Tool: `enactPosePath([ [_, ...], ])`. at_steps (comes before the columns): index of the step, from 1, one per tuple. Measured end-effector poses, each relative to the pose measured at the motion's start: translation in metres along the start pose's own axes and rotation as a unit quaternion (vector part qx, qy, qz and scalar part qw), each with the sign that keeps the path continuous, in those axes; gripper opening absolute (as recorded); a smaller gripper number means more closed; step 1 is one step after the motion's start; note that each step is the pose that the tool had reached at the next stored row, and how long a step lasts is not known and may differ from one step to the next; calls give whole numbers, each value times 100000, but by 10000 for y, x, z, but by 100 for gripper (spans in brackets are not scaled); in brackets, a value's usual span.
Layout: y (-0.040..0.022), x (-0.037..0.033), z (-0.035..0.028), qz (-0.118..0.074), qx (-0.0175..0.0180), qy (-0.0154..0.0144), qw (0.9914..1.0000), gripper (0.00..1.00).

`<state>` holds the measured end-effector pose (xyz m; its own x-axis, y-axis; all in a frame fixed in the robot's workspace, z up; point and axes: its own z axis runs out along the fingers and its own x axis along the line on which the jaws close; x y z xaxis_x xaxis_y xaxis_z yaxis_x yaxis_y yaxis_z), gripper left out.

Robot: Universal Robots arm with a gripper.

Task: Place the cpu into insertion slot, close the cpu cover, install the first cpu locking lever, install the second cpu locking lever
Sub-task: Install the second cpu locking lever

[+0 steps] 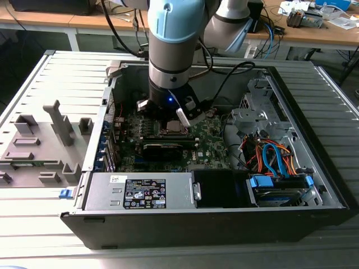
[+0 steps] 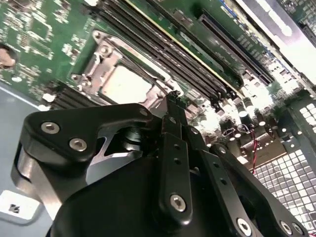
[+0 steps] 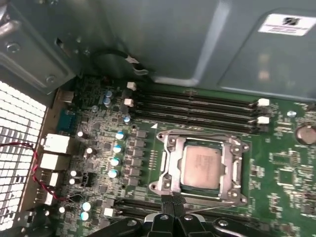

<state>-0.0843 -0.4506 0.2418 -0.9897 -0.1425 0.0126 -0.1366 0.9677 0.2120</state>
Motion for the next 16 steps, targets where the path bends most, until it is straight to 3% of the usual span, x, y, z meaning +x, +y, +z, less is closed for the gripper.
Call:
enactPosePath([
  [1,-3,6,17,0,-2,2,100000,11],
  [3,-21,32,119,-5,-6,-5,100000,11],
  [5,-29,102,203,-2,-3,0,100000,11],
  [11,-51,121,323,-7,-62,-12,100000,11],
  [14,-55,147,356,-30,-660,-92,99998,11],
  [15,-55,164,365,-48,-1201,-162,99993,11],
  [16,-54,176,369,-127,-2572,-346,99966,11],
])
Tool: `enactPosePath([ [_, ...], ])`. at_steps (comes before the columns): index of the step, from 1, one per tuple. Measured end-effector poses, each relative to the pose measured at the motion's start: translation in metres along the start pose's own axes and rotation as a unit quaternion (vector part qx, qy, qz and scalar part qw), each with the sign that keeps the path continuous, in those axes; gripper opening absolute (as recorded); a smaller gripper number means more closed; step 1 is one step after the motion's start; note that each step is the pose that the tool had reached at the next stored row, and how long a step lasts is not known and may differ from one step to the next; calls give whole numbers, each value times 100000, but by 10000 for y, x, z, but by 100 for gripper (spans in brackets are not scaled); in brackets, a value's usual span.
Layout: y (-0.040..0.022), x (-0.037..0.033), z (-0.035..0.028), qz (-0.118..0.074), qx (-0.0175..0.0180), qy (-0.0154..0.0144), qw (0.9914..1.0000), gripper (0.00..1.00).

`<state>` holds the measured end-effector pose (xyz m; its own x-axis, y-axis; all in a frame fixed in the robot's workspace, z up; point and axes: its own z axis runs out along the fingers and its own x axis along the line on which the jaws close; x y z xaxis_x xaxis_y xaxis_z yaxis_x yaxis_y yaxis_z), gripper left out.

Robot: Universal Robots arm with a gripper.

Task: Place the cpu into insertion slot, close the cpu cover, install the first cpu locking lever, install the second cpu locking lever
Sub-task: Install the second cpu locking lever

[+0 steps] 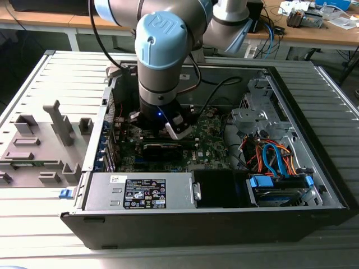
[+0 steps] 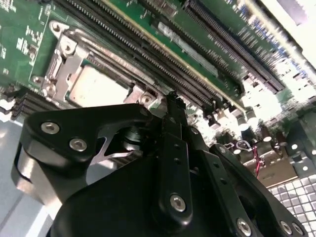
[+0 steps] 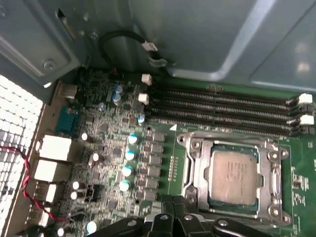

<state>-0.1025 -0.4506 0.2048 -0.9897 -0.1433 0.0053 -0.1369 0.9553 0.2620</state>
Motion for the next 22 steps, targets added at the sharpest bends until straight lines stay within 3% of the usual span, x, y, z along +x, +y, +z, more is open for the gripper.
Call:
enactPosePath([
  [1,-2,3,12,-13,-757,-121,99997,11],
  [2,-5,4,25,-18,-989,-146,99995,11],
  [3,-10,2,40,-44,-1183,-187,99993,11],
  [6,-8,2,27,-62,-1220,-240,99992,11],
  [8,20,3,-75,-71,-1146,-256,99993,11],
  [10,63,4,-230,-62,-1125,-256,99993,11],
  [15,137,5,-503,-60,-1126,-256,99993,11],
  [16,147,4,-543,-60,-1123,-245,99993,11],
  [18,150,-9,-556,-17,-1051,-82,99994,11],
  [19,146,-35,-558,112,-277,343,99999,11],
  [21,140,-70,-561,225,1392,675,99988,11],
  [22,135,-108,-561,300,1993,958,99975,11],
])
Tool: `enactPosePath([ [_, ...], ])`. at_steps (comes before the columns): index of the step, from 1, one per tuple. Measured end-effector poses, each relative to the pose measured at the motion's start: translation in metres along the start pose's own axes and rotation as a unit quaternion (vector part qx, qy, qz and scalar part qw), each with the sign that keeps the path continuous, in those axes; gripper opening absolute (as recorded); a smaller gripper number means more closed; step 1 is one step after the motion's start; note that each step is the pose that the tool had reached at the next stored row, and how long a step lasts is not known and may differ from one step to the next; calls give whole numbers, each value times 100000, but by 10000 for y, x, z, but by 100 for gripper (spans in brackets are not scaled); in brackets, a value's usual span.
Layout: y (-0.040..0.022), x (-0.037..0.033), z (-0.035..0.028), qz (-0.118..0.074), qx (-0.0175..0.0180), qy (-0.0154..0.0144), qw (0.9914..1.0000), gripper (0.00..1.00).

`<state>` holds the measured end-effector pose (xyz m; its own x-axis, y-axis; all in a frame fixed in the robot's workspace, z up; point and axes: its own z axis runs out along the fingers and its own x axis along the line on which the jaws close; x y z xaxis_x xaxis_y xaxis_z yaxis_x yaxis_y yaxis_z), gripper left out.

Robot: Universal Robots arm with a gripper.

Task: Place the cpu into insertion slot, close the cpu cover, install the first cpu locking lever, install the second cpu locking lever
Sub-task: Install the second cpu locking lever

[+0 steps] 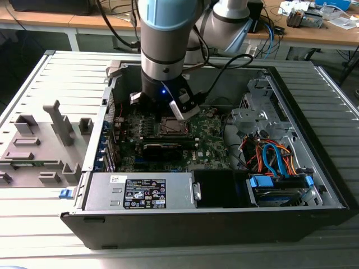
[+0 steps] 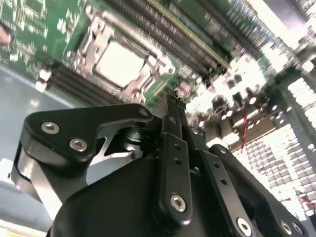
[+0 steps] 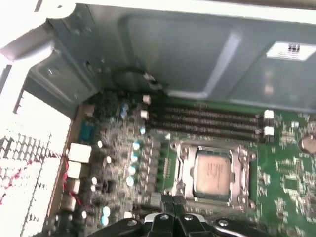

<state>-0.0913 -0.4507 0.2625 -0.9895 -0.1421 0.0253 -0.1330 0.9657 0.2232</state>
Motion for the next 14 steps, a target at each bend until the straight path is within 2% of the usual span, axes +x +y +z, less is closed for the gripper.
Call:
enactPosePath([
  [3,-14,-108,-6,166,-93,711,99997,11],
  [4,-21,-154,-9,244,-141,1074,99994,11],
  [5,-27,-166,-7,269,-165,1234,99992,11],
  [7,-55,-169,20,327,-110,1421,99989,11],
  [8,-61,-169,29,371,469,1500,99987,11],
  [9,-70,-169,41,412,1208,1600,99979,11],
  [11,-82,-167,51,431,1344,1618,99977,11],
  [14,-112,-160,88,435,1342,1619,99977,11],
])
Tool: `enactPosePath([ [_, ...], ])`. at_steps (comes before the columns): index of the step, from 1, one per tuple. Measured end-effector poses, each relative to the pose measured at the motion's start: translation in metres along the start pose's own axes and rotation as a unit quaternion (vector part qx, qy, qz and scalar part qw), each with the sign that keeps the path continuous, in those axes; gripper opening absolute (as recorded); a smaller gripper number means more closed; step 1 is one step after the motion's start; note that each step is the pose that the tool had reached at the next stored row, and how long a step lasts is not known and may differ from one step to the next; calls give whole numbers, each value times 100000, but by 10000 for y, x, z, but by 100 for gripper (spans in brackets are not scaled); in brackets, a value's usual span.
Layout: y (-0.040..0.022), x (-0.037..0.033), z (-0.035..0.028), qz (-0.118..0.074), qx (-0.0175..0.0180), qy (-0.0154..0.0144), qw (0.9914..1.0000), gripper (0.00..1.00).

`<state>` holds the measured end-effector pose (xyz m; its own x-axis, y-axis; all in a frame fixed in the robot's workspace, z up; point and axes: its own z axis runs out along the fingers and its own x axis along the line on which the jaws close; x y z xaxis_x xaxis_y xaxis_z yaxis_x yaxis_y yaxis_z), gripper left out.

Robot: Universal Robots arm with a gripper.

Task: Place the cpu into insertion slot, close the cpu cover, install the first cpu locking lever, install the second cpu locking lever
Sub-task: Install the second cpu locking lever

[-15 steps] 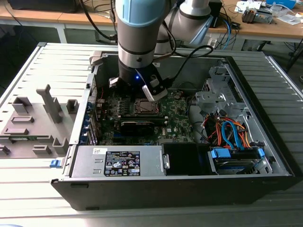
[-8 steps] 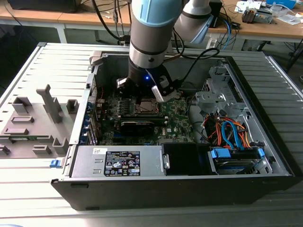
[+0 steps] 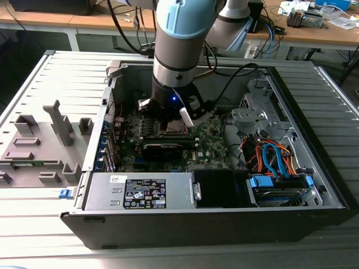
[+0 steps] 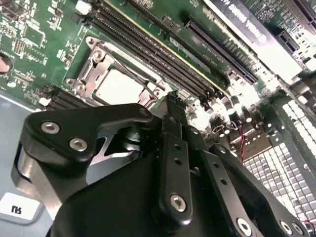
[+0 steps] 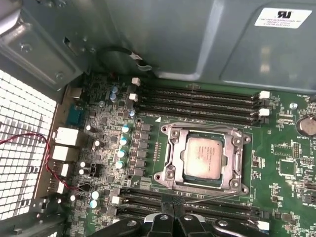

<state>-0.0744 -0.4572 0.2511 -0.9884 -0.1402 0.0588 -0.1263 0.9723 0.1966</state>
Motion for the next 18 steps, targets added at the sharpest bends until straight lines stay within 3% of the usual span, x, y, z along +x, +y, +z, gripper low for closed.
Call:
enactPosePath([
  [4,-29,10,109,-7,-3,-5,100000,11],
  [7,-32,52,160,-9,-2,-7,100000,11],
  [12,-49,119,296,-5,-3,-5,100000,11],
  [18,-77,124,449,-11,-1,-1,100000,11],
])
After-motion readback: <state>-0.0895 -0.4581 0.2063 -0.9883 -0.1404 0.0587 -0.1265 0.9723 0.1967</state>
